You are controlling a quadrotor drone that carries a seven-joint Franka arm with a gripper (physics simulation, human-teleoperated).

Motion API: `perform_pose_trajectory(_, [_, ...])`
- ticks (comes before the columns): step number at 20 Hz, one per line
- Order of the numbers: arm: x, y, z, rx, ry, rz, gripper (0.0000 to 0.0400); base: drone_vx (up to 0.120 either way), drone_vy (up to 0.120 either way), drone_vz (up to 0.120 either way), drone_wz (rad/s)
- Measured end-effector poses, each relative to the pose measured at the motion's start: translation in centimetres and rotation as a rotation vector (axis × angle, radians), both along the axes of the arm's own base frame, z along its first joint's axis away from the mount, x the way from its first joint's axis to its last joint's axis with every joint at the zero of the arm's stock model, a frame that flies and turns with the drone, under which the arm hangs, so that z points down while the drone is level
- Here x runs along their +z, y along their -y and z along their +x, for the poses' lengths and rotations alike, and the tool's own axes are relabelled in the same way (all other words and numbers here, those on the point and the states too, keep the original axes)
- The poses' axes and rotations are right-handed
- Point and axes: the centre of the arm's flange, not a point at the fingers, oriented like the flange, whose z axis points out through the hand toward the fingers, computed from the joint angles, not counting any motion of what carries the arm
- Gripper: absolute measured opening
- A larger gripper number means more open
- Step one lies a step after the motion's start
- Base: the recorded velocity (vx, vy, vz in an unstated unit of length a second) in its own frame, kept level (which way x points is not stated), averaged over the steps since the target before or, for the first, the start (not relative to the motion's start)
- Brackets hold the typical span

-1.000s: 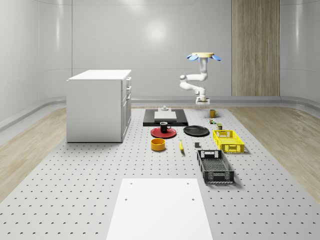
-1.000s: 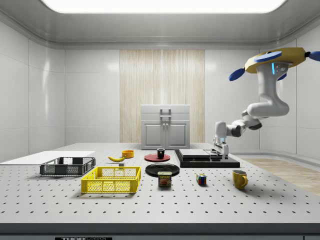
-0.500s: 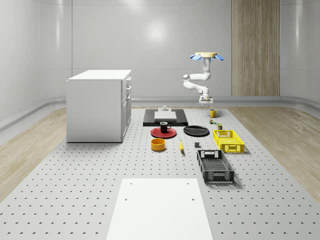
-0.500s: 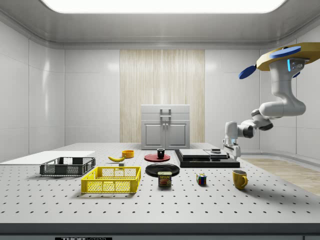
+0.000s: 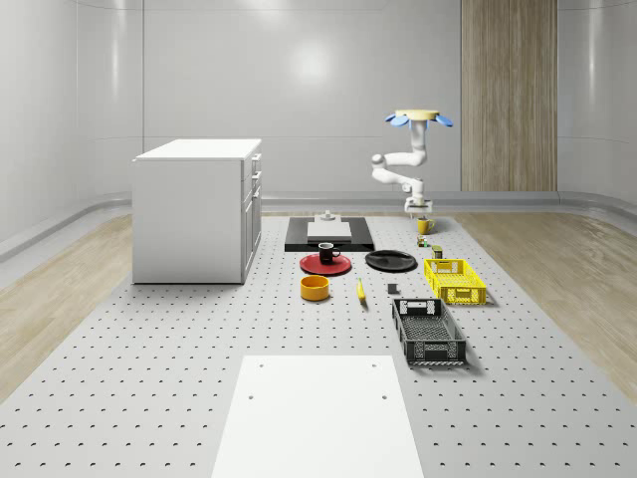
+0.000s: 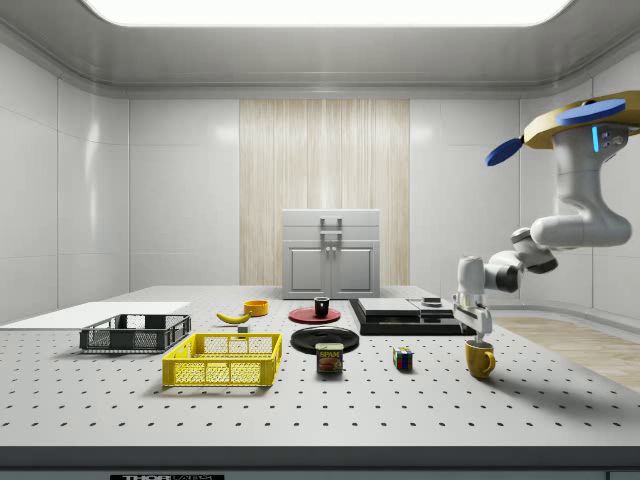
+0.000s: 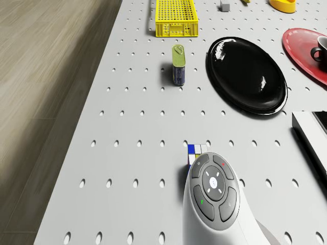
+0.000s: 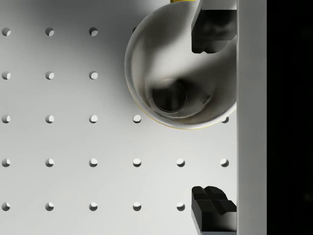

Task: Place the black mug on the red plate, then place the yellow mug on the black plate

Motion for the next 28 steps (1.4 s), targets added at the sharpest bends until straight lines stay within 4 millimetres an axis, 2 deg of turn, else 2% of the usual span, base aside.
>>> perform_pose_trajectory(3, [0.0, 0.0, 0.0, 0.0, 0.0, 0.0, 0.04, 0.0, -0.08, 0.0, 0.0])
perform_pose_trajectory(12, [0.0, 0.0, 0.0, 0.0, 0.0, 0.0, 0.04, 0.0, 0.018, 0.0, 0.0])
perform_pose_trajectory(20, [1.8, 0.0, 0.0, 0.0, 0.0, 0.0, 0.04, 0.0, 0.0, 0.0, 0.0])
perform_pose_trajectory(28, [2.3, 0.0, 0.0, 0.0, 0.0, 0.0, 0.04, 0.0, 0.0, 0.0, 0.0])
